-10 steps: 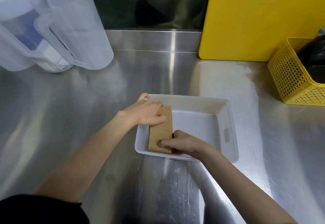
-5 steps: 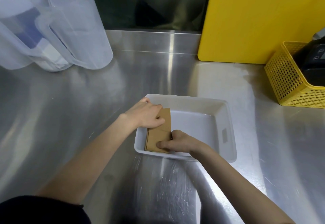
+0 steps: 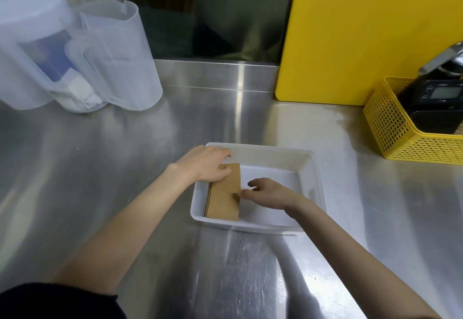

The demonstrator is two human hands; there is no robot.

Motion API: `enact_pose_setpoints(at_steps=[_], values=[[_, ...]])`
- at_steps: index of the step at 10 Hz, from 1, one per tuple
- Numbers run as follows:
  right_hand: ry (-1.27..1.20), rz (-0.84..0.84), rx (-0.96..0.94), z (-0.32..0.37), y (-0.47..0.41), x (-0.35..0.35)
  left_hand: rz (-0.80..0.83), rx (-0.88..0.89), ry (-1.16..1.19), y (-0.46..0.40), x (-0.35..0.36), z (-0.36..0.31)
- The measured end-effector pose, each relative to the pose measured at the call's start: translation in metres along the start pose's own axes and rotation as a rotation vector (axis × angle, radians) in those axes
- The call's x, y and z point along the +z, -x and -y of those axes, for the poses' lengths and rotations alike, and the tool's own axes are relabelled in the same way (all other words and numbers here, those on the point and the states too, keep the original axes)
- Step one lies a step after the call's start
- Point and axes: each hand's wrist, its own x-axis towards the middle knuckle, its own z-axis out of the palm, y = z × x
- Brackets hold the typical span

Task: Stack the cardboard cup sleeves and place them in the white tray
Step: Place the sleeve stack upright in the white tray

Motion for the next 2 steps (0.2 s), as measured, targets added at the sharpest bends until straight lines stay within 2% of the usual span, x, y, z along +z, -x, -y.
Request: enact_pose_setpoints(at_steps=[2], values=[[0.224,-0.11,-0.056,0.016,0.025,-0.024,-0.084,-0.035,0.031,0.013,-0.024,-0.006]])
